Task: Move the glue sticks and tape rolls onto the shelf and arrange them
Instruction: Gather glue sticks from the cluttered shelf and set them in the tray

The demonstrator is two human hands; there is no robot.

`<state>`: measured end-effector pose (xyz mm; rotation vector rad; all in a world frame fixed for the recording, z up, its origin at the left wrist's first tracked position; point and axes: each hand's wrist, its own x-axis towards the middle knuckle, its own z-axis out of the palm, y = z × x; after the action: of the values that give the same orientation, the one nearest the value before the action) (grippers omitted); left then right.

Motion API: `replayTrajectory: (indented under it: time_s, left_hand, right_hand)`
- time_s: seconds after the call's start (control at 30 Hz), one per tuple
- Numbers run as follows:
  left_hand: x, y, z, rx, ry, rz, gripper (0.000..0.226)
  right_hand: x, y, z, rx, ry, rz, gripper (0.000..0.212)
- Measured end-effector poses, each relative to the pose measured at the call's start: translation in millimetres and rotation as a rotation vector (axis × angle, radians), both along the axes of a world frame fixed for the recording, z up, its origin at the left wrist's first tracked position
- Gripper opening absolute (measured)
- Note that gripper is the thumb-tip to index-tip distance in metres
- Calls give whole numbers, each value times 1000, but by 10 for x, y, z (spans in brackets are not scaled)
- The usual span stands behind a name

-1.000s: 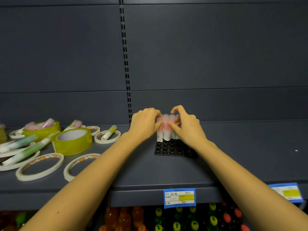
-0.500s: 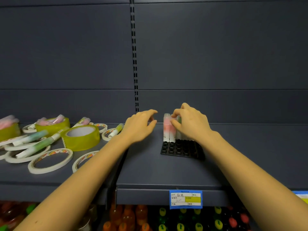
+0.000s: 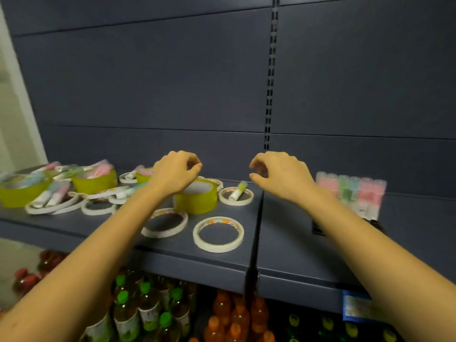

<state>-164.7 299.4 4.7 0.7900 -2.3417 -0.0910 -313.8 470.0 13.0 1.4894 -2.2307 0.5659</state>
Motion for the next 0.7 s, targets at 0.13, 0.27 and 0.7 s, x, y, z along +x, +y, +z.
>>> replayTrajectory:
  time_s: [0.13,0.27,0.7]
  left_hand:
    - [428,-382,-3,12,-23,31,23]
    - [782,-775,8,27,-60,20,25]
    - [1423,-1694,-264,-11,-150,-147,21]
  right_hand:
    - [327,-425,-27,8,-39,27,23]
    - [674,-848,-45,-4,-109,20,20]
    - [1522,-2090,-344,186,-223,-243,39]
